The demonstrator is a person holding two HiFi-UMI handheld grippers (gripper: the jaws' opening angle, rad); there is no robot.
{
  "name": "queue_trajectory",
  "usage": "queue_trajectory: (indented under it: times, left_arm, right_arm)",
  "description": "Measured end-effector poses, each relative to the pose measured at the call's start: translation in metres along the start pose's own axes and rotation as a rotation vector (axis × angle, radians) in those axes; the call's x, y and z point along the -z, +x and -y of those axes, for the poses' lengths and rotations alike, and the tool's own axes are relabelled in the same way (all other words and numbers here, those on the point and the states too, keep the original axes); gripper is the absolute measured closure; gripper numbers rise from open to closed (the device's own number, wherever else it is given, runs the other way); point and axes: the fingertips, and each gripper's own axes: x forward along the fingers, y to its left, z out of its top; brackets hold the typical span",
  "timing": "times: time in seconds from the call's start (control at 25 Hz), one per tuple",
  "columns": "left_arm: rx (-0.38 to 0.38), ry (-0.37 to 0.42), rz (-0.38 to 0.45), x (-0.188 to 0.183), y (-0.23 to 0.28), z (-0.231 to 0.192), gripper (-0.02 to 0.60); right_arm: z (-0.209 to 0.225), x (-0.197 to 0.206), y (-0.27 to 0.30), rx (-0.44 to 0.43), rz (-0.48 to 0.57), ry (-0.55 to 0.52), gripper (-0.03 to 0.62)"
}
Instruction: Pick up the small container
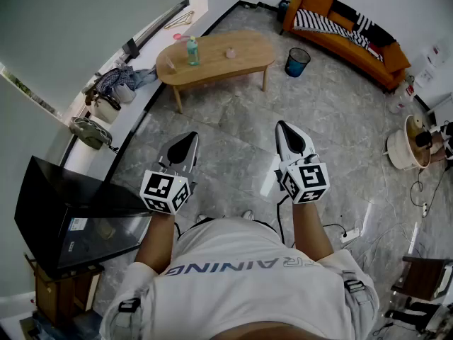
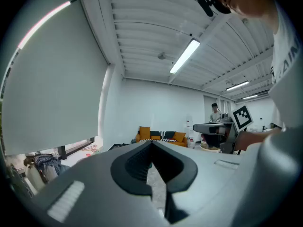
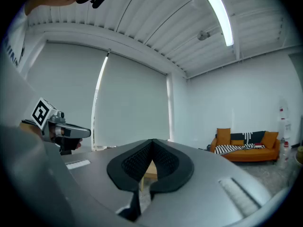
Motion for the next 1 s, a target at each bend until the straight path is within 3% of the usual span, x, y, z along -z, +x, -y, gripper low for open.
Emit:
queue_trajectory:
  times: [0.44, 0.68, 1.0]
  left_arm:
    - [-0.007, 0.014, -0.007, -0.001, 0.01, 0.005, 0.581]
    - [-0.006, 0.017, -0.009, -0.001, 0.021, 0.02, 0.581]
    - [-0.03, 0.028, -0.017, 0.005, 0.043, 0.046, 0.581]
  right_arm:
    - [0.009, 0.003, -0.002, -0.005, -0.003, 0.002, 0.579]
    - [0.039, 0.002, -0.016, 0.04, 0.052, 0.061, 0.577]
    - [0.069, 0.016, -0.024, -0.01, 0.039, 0.087, 0.577]
